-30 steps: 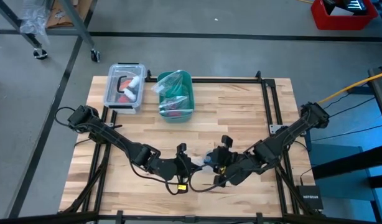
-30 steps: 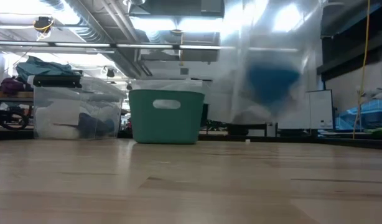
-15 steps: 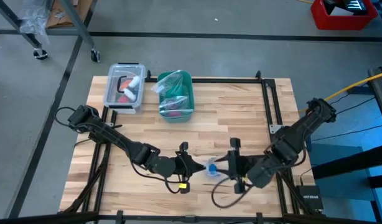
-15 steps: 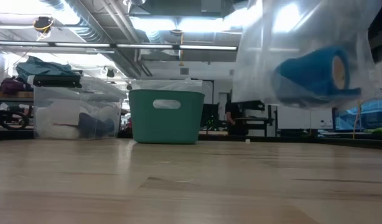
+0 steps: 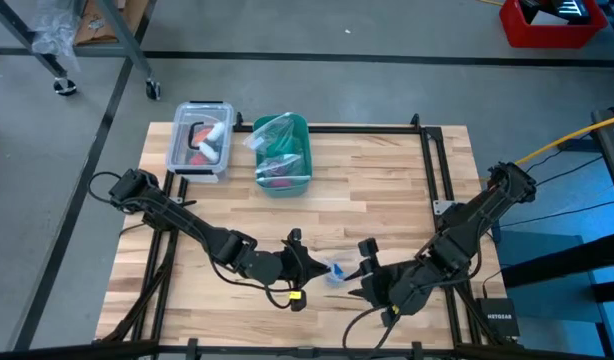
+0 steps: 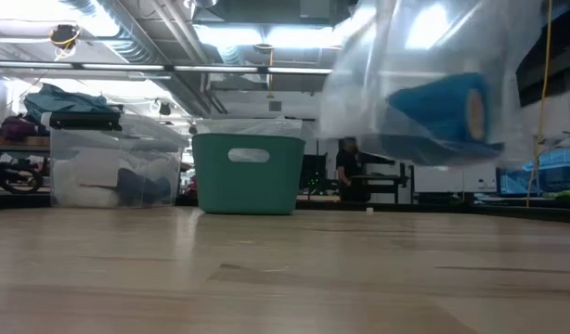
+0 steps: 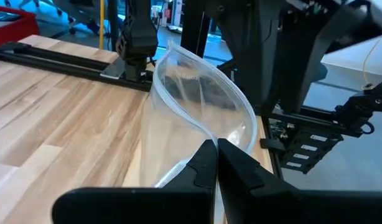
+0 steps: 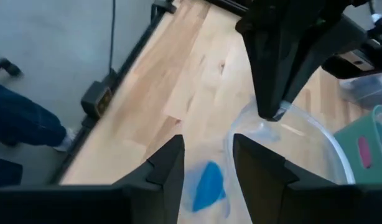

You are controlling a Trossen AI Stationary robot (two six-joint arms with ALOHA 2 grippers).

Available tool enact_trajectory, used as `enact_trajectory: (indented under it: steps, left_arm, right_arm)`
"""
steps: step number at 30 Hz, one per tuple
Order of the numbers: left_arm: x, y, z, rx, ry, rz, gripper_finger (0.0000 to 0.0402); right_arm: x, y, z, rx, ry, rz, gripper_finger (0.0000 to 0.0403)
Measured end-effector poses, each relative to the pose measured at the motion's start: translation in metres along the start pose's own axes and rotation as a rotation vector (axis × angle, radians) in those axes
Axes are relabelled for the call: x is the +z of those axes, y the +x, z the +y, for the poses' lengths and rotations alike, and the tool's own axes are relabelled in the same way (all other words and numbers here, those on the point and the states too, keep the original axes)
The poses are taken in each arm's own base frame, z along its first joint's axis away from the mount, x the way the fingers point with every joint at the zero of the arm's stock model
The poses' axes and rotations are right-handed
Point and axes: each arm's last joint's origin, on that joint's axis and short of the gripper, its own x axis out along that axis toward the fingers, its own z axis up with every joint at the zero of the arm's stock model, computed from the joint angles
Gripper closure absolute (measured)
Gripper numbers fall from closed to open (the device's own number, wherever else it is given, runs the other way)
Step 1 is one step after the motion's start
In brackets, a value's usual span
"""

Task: Roll bandage
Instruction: Close the transparent zip bag

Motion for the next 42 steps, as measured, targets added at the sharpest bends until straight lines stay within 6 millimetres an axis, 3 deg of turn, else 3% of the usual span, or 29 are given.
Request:
enact_trajectory:
  steps: [9,21,25,30,32,36,42]
  left_arm:
    - [0.003,0.0,-0.001,-0.011,-0.013,-0.027,0.0401]
    - [0.007,0.0,-0.003,-0.025,-0.01,-0.067,0.0401]
    - [0.008,0.0,-0.003,-0.029,-0.006,-0.078,0.0401]
    - [0.008,0.0,-0.003,-0.029,-0.006,-0.08,0.0401]
    - [0.009,0.0,-0.003,-0.03,-0.005,-0.08,0.0398]
    - [0.009,0.0,-0.003,-0.027,0.067,-0.083,0.0375]
    - [0.019,-0.002,-0.005,0.003,0.148,-0.19,0.0302]
  right_arm:
    - [-0.002,0.008,-0.001,-0.152,-0.09,0.021,0.0262]
    - [-0.009,0.018,-0.006,-0.13,-0.102,0.097,0.0267]
    - [-0.008,0.019,-0.005,-0.121,-0.098,0.093,0.0305]
    - [-0.008,0.019,-0.005,-0.12,-0.098,0.091,0.0391]
    - [-0.008,0.019,-0.004,-0.12,-0.094,0.092,0.0391]
    - [-0.009,0.019,-0.004,-0.105,-0.072,0.098,0.0396]
    - [-0.008,0.005,-0.009,-0.078,-0.036,0.085,0.0398]
